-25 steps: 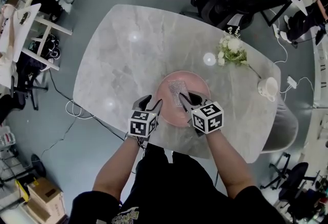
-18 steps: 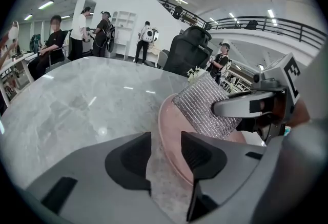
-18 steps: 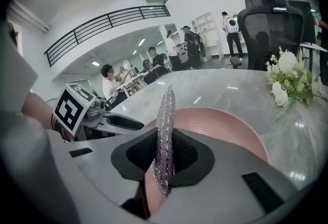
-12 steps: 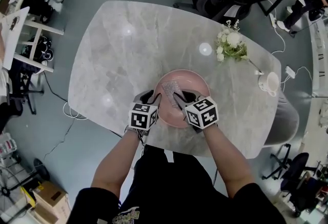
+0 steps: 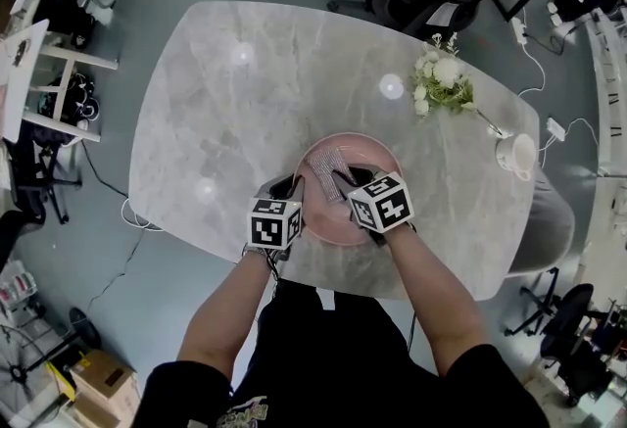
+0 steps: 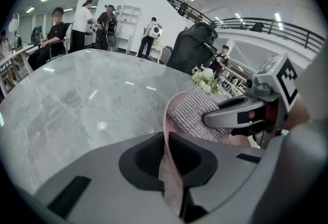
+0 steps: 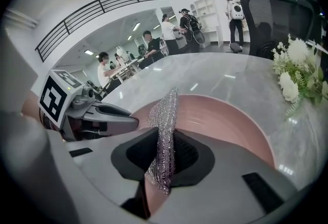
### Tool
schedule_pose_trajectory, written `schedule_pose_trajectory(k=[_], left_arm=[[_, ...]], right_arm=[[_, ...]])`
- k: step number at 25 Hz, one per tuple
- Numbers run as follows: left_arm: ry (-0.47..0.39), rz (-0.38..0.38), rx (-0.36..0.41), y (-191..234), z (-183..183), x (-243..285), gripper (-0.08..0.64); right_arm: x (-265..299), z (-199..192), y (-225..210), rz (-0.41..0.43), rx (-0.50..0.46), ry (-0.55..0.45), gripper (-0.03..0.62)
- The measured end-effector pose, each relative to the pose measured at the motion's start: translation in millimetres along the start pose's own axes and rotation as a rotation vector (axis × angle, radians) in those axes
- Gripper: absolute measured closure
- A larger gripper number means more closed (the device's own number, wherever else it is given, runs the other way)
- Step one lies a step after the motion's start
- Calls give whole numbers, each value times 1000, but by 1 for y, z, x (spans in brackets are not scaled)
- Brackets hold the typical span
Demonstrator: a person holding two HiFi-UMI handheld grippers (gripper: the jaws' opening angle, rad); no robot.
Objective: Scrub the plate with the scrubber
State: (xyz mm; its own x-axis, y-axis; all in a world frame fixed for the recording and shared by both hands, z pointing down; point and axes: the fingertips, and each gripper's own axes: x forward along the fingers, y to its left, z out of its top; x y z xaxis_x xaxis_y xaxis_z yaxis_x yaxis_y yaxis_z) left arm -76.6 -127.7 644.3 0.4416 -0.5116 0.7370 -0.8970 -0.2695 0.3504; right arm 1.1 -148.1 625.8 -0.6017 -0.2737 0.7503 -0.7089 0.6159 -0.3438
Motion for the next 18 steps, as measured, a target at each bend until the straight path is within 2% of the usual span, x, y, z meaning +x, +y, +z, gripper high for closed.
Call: schedule_pose_trajectory(k=[7,18], left_arm=[[-8,-1,-11,0,0,0,522],[-15,-2,-11,0,0,-1,522]], right_arm=[[6,1,-12,-69,-11,46,517],[5,5,-34,-152,28,78,515]])
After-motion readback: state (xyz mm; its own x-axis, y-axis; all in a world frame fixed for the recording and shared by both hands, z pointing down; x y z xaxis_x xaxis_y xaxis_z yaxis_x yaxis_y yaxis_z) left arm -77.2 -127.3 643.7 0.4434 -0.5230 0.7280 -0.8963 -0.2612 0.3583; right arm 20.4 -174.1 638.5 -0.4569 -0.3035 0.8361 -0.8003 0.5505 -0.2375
